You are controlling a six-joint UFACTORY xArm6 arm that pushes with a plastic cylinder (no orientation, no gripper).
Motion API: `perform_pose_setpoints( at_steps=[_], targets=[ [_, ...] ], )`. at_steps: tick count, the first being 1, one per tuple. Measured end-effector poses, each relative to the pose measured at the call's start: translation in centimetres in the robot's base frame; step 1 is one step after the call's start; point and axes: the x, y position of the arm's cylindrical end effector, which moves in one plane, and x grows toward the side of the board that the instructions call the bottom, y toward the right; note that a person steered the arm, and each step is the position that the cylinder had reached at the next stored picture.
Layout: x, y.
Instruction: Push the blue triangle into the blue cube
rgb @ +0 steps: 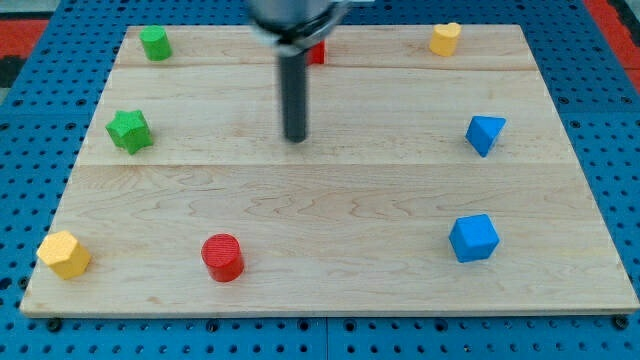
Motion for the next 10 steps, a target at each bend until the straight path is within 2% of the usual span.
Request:
perform_pose_setpoints(
  at_steps=[1,2,3,4,6,7,9,10],
  targets=[
    [0.8,-4.4],
    [1.0,-2.6],
    [-0.3,9.0],
    [1.7,18.5],
    [9.3,31.4],
    [12.3,27.9],
    [11.9,23.2],
    [12.3,26.2]
  ],
)
